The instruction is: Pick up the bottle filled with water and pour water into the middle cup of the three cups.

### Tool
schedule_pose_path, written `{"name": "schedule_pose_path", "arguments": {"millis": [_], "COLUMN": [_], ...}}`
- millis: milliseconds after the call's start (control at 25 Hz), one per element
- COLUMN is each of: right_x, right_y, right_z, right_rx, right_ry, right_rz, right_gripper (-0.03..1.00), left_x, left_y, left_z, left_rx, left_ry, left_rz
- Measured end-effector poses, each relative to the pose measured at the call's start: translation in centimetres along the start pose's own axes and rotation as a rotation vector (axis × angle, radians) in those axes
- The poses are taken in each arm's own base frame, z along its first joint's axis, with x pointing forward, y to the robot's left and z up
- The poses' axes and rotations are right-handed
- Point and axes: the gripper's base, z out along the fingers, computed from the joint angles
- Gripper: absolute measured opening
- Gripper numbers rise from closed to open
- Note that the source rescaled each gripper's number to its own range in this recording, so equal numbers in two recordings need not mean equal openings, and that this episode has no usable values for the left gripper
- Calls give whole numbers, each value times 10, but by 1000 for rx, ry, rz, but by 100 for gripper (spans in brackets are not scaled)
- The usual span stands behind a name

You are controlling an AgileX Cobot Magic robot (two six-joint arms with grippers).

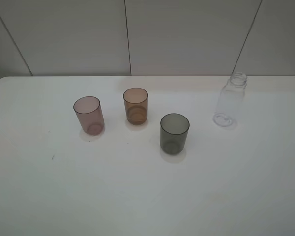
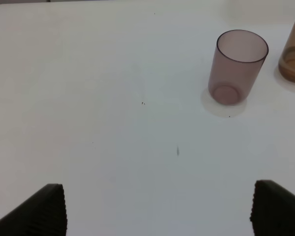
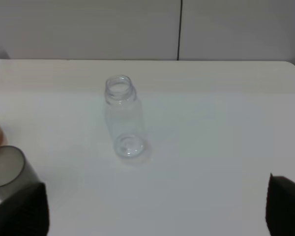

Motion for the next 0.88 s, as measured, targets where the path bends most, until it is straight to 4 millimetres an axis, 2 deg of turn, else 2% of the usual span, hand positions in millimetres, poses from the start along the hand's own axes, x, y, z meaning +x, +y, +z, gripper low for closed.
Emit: {"name": "schedule_pose_path", "arguments": {"millis": [160, 400, 480, 760, 880], "right_x": [18, 49, 59, 78, 83], "right_y": [1, -1, -2, -2, -2], "right_z": [-16, -14, -9, 19, 25], "right_rx": [2, 28, 32, 15, 17], "right_ry": [-25, -193, -231, -117, -78], "right_rz": [-8, -28, -44, -48, -48], "right_gripper": [100, 100, 100, 100, 100], "left_x": [0, 0, 0, 0, 0], "left_y": [0, 0, 0, 0, 0], "left_z": [0, 0, 0, 0, 0], "left_rx": [0, 0, 0, 0, 0], "left_ry": [0, 0, 0, 0, 0], "left_rz": [0, 0, 0, 0, 0]}}
